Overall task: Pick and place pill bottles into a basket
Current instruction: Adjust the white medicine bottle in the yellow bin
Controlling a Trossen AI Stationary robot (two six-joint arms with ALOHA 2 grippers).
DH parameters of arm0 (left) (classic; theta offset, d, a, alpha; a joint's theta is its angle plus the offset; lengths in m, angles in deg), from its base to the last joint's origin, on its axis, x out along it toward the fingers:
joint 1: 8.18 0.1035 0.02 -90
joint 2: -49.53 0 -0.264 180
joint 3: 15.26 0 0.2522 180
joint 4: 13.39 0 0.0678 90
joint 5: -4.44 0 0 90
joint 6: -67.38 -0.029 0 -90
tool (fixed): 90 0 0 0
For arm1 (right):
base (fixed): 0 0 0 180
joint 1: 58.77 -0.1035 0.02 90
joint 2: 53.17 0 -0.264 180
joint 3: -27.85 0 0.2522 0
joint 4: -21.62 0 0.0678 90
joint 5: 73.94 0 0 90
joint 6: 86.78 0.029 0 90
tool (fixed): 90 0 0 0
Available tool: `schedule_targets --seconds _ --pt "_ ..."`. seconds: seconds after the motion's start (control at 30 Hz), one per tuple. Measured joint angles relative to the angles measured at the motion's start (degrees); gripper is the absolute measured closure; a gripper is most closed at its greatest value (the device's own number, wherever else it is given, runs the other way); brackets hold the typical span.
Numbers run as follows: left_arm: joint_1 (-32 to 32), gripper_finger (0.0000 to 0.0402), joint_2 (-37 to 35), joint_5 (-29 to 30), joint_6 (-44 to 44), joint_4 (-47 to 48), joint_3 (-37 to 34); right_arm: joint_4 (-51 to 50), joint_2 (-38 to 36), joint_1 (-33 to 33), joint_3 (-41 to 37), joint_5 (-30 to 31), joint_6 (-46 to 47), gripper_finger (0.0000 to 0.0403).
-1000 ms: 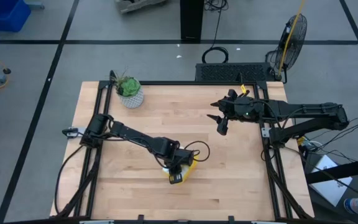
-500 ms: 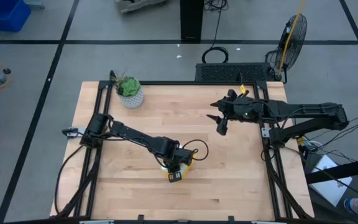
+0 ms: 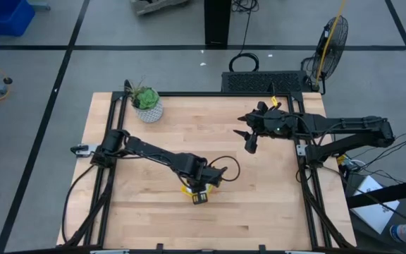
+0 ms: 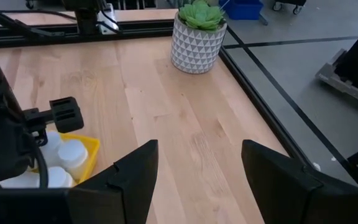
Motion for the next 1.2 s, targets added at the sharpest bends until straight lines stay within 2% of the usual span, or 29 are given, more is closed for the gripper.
schedule_targets --seconds 0.17,0.33,0.5,0.67,0.8,0.87,1.0,1.2 --pt "0.0 0.0316 -0.1 0.4 -1.2 -0.1 1.7 2.3 0.0 0.0 -2.1 -0.2 0.2 0.0179" --pt "0.0 0.0316 -0.2 3.2 -4.1 -0.1 4.9 4.9 0.0 0.0 -5.0 -1.1 0.7 0.0179" --pt "0.0 0.0316 -0.2 2.1 -4.9 -0.2 6.5 5.2 0.0 0.0 -6.1 -1.9 1.7 0.0179" --pt "-0.6 0.0316 -0.2 -0.8 -2.7 -1.1 6.2 5.2 0.0 0.0 -6.1 -1.9 1.6 0.0179" --pt "-0.9 0.0316 -0.3 -7.4 -2.9 -1.4 6.2 5.1 0.0 0.0 -6.1 -1.9 1.5 0.0179" --pt "-0.8 0.0316 -0.3 -9.3 1.8 -1.4 6.2 5.2 0.0 0.0 -6.1 -1.9 1.3 0.0179" --pt "1.2 0.0316 -0.3 -12.0 18.0 -0.6 6.2 5.2 0.0 0.0 -6.1 -1.9 1.2 0.0179" --pt "3.8 0.0316 0.7 -14.5 23.5 2.7 6.2 5.2 0.0 0.0 -6.1 -1.8 -0.3 0.0179"
